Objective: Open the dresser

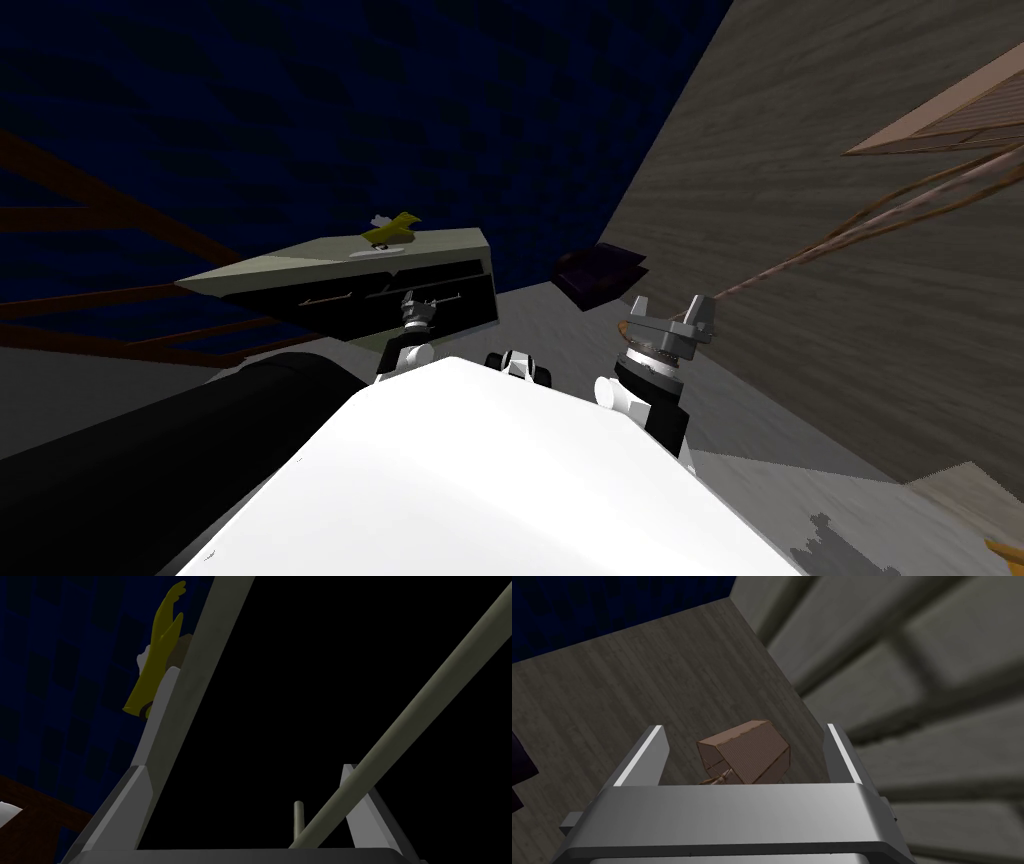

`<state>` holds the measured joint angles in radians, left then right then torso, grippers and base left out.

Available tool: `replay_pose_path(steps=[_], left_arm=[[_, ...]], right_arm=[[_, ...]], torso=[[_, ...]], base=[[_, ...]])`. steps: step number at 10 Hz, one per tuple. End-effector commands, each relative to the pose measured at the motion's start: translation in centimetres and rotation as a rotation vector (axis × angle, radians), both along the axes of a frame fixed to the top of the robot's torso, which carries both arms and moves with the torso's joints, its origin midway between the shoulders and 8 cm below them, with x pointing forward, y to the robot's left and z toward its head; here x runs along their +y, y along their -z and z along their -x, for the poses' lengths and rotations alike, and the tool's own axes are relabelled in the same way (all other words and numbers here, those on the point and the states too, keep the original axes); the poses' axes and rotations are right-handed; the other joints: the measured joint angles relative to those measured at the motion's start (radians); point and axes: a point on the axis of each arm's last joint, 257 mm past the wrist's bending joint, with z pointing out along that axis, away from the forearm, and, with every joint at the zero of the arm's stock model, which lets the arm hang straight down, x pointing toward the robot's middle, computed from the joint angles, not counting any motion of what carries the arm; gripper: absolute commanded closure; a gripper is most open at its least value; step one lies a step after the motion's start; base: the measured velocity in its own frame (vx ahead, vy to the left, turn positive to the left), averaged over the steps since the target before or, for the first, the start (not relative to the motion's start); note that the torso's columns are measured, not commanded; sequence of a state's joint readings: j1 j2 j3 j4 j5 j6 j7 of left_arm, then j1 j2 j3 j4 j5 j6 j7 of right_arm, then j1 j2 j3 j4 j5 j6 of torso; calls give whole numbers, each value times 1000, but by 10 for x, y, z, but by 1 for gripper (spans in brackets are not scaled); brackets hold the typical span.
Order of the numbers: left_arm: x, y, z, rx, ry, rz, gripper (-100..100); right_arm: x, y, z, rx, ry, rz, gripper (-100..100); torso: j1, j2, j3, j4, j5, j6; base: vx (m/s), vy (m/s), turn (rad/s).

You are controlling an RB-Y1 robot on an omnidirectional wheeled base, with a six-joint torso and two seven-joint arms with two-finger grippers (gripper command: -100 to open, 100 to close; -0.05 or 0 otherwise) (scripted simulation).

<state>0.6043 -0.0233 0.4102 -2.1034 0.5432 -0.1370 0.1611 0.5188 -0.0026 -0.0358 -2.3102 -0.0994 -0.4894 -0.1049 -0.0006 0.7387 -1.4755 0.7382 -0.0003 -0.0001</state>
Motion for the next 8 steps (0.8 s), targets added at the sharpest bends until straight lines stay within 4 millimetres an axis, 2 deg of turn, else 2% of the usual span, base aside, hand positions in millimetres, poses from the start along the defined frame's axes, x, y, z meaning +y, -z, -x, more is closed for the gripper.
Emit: replay_pose_path(steps=[1,2,3,8], left_arm=[[12,-14,12,2,-31,-3,-100],[8,-6,10,10,-24,5,-100],[8,-5,10,15,-25,6,0],[8,-1,10,24,-25,12,0]], right_arm=[[0,0,0,0,0,0,0],[0,0,0,0,0,0,0],[0,0,0,0,0,0,0],[0,0,0,0,0,0,0]], torso=[[-1,1,0,1,-2,-1],[-3,3,0,3,-4,-1],[-3,2,1,2,-3,-1],[0,0,0,0,0,0]], base=[[-24,-17,-106],[-7,-2,-18],[0,0,0],[0,0,0]])
